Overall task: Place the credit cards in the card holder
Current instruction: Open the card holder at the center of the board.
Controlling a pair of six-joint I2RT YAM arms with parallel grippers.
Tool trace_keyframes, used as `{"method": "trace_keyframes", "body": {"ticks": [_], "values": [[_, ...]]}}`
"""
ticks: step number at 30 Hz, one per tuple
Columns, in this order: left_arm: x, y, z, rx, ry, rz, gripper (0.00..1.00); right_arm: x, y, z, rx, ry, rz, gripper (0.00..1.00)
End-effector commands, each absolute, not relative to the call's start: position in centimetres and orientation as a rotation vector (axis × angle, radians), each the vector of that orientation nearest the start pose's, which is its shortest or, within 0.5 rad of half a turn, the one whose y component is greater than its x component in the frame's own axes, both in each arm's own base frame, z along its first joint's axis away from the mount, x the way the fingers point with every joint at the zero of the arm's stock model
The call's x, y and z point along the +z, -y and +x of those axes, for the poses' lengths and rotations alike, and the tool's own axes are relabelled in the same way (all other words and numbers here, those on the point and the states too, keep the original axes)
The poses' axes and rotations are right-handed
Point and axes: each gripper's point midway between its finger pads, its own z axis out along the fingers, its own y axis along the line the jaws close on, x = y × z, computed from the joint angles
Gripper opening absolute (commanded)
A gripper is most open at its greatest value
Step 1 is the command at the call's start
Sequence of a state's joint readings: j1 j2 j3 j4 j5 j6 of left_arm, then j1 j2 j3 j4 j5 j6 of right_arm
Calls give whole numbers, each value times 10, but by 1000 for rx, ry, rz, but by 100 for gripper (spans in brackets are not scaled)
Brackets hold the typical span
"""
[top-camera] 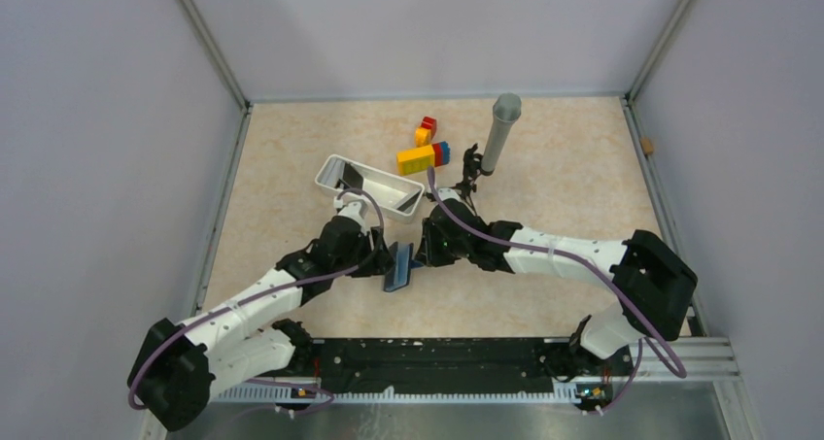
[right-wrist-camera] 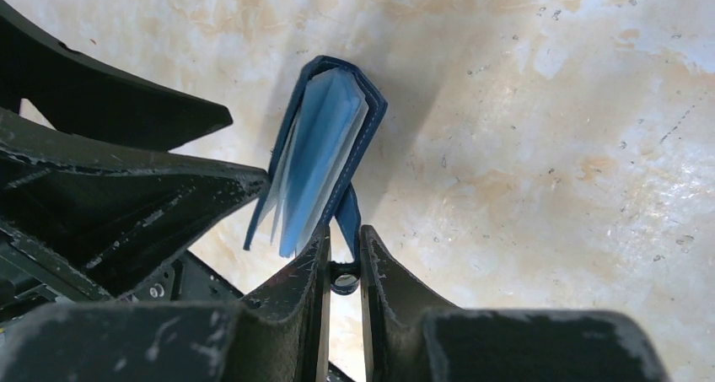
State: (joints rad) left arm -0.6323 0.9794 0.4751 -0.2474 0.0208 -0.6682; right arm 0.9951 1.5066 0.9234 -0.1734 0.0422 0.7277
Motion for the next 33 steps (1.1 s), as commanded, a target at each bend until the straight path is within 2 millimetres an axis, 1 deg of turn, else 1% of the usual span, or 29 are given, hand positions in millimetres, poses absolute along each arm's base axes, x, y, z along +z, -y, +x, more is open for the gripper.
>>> {"method": "trace_keyframes", "body": {"ticks": [1, 4, 7, 11, 15, 18, 23, 27, 30, 33], "values": [[77, 162, 215, -461, -2403, -24, 63, 108, -346, 200, 775, -2424, -299, 0], [80, 153, 216, -407, -2391, -38, 62, 105, -343, 200, 757, -2431, -292, 0], [81, 148, 216, -379, -2383, -49, 61, 98, -339, 200, 729, -2450, -284, 0], [74, 142, 214, -341, -2403, -62, 59, 86, -334, 198, 684, -2485, -276, 0], [65, 136, 211, -303, -2421, -100, 49, 73, -326, 198, 626, -2512, -258, 0], [60, 134, 211, -296, -2423, -116, 44, 63, -320, 198, 579, -2533, -250, 0], [54, 142, 209, -365, -2419, -121, 40, 47, -314, 196, 534, -2564, -241, 0], [49, 148, 208, -414, -2413, -115, 40, 36, -310, 197, 495, -2577, -231, 0], [47, 157, 207, -477, -2403, -100, 40, 31, -306, 197, 475, -2582, -226, 0], [43, 161, 207, -509, -2398, -97, 40, 28, -305, 197, 468, -2583, -225, 0]]}}
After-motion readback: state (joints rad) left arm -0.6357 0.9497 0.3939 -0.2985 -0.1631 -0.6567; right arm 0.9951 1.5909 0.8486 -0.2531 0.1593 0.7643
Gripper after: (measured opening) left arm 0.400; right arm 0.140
